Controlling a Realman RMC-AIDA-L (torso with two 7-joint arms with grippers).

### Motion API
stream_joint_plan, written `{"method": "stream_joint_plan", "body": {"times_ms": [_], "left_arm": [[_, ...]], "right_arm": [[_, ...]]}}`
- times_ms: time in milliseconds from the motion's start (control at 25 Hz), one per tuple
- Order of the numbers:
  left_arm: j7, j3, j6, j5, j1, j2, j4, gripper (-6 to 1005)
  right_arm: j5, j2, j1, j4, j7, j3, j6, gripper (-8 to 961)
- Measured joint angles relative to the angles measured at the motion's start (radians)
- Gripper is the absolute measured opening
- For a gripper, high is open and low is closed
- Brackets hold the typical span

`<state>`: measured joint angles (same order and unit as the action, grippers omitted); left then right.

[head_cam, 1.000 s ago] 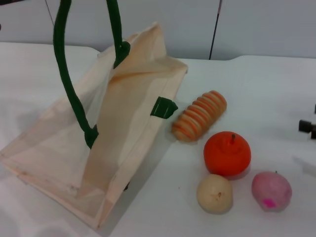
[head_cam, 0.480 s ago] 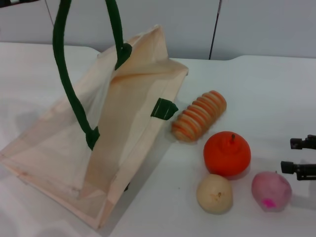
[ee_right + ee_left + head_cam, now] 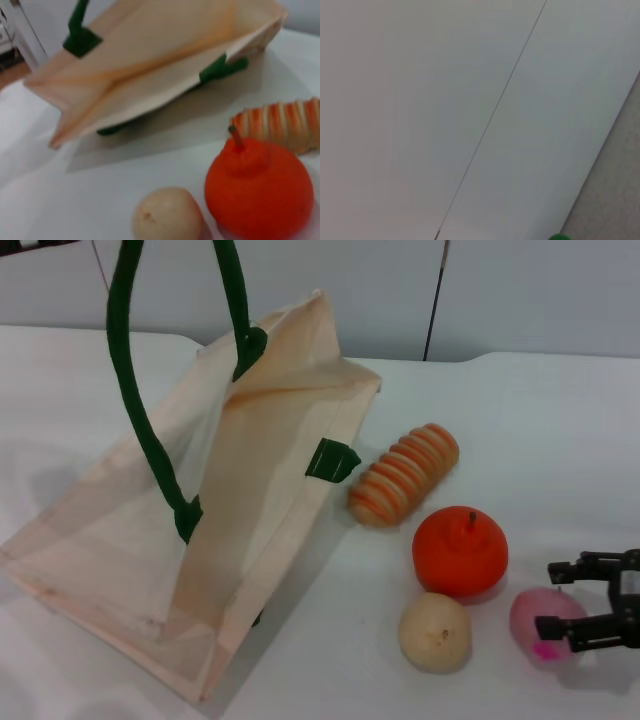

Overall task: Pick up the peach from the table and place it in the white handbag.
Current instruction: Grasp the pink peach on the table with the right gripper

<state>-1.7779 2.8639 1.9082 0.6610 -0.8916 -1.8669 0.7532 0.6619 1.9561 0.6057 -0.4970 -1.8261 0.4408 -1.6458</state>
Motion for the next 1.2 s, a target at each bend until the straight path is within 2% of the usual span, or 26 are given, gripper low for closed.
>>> {"method": "stream_joint_plan", "body": {"times_ms": [200, 520, 920, 1120, 1200], "left_arm": [[0.0, 0.0, 0.0, 0.001, 0.002, -0.001, 0.0, 137], [0.0, 0.0, 0.0, 0.006, 0.005, -0.002, 0.0, 139], [0.0, 0.0, 0.0, 0.006, 0.005, -0.002, 0.0, 141], [0.0, 0.0, 0.0, 0.006, 0.005, -0.001, 0.0, 143], [0.0, 0.0, 0.0, 0.006, 0.005, -0.001, 0.0, 143]], "right_arm": [[-0.048, 0.016, 0.012, 0.0, 0.007, 0.007, 0.052, 804], [-0.075, 0.021, 0.015, 0.0, 0.01, 0.008, 0.088, 800], [-0.08, -0.005, 0.017, -0.002, 0.002, 0.036, 0.022, 795], [-0.079, -0.006, 0.017, -0.002, -0.014, 0.04, 0.021, 676], [-0.072, -0.006, 0.018, -0.002, -0.021, 0.038, 0.019, 663]]}}
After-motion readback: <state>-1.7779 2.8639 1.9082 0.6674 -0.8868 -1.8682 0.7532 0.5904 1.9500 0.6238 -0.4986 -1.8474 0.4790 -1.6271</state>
